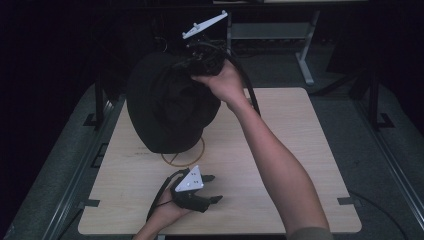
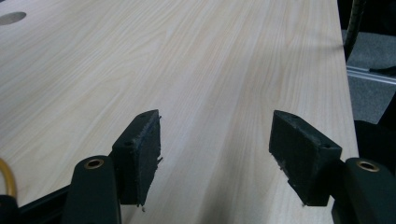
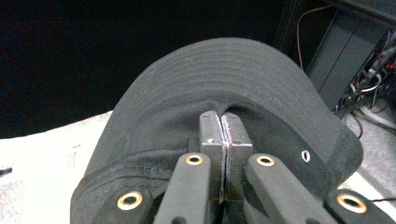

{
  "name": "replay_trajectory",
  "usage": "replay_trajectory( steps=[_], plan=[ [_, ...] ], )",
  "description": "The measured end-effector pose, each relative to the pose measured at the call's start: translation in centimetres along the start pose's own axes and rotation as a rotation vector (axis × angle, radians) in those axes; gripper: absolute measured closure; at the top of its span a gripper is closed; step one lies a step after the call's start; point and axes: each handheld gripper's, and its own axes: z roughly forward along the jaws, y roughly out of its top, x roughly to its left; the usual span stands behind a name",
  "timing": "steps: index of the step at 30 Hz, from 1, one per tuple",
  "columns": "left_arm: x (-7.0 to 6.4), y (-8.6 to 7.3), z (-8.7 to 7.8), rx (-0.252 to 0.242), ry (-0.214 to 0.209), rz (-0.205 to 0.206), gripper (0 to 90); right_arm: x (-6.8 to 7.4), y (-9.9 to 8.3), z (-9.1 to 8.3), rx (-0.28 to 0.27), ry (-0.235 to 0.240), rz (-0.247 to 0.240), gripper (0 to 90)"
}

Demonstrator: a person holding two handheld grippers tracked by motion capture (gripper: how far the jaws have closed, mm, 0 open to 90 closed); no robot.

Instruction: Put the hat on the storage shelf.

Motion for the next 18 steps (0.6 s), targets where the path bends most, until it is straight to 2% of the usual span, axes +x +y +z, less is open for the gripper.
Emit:
replay_trajectory(
  steps=[2, 6, 7, 9, 13, 15, 17, 18],
  plan=[
    [0.2, -0.1, -0.1, -0.002, -0.006, -0.014, 33.5, -0.2, 0.1, 1.0, 0.010, 0.004, 0.012, 88.9],
    [0.2, -0.1, 0.1, 0.002, -0.014, -0.010, 33.5, -0.4, 0.3, 3.0, 0.047, 0.000, 0.032, 88.9],
    [0.2, -0.1, 0.1, 0.007, -0.014, 0.001, 33.6, -0.5, 0.3, 3.5, 0.055, -0.003, 0.026, 88.9],
    [0.0, 0.0, 0.2, 0.000, -0.019, 0.010, 33.5, -0.4, 0.5, 4.8, 0.084, -0.006, 0.051, 88.8],
    [-0.2, 0.2, 0.3, 0.014, -0.025, 0.020, 33.5, 0.1, 0.8, 6.9, 0.133, -0.043, 0.017, 88.2],
    [-0.3, 0.2, 0.4, 0.006, -0.030, 0.023, 33.5, 0.5, 0.9, 8.2, 0.164, -0.071, 0.006, 85.7],
    [-0.3, 0.2, 0.4, 0.014, -0.030, 0.026, 33.5, 0.7, 0.8, 9.2, 0.180, -0.060, 0.008, 73.3],
    [-0.3, 0.2, 0.4, 0.016, -0.030, 0.028, 33.5, 0.7, 0.7, 9.6, 0.194, -0.056, 0.003, 70.6]
  ],
)
